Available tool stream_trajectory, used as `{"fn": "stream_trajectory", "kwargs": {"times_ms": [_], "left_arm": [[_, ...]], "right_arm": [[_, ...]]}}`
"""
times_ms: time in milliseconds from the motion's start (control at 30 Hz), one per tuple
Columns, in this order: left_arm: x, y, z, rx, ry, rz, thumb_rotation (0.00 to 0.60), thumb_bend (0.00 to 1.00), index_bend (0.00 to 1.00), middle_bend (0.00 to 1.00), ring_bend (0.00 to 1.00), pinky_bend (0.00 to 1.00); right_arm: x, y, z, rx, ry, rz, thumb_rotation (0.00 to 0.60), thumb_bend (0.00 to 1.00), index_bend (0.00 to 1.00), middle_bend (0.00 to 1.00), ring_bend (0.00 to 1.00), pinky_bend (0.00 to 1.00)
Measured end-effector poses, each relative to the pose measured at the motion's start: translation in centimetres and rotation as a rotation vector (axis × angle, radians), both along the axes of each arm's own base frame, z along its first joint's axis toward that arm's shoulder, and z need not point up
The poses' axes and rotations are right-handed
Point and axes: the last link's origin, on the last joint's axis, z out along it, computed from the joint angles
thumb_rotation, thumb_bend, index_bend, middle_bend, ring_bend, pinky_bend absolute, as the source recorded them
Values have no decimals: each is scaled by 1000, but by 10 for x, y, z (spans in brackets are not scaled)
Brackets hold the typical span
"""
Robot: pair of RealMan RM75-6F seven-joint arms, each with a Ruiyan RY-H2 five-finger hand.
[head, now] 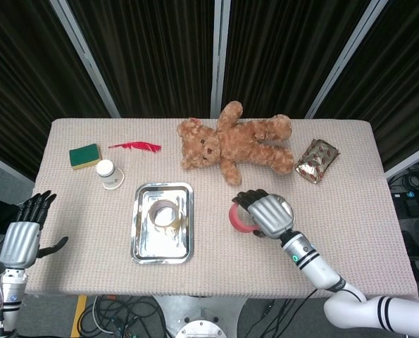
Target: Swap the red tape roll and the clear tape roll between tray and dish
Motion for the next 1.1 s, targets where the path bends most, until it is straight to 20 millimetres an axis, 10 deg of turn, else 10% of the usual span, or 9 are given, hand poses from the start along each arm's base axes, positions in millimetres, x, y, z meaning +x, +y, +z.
{"fn": "stream_trajectory", "kwargs": {"times_ms": [367, 533, 700, 933, 1100], "left_arm": [[-7, -6, 3, 11, -29, 7, 600, 143, 45, 27, 0, 91], [-10, -8, 3, 6, -28, 13, 600, 143, 45, 26, 0, 91], [-12, -8, 3, 1, -24, 21, 600, 143, 45, 26, 0, 90], [-10, -6, 1, -16, -21, 11, 600, 142, 45, 27, 0, 91], [6, 9, -7, -83, -1, -60, 600, 142, 45, 26, 0, 90]], "right_arm": [[34, 17, -48, 111, 19, 80, 600, 114, 279, 296, 244, 221], [37, 19, -61, 143, 41, 84, 600, 25, 18, 88, 26, 91], [39, 19, -67, 176, 60, 75, 600, 0, 0, 0, 0, 0], [36, 19, -51, 138, 41, 68, 600, 0, 0, 0, 0, 0], [13, 10, -4, 4, 4, 12, 600, 0, 0, 0, 0, 0]]}}
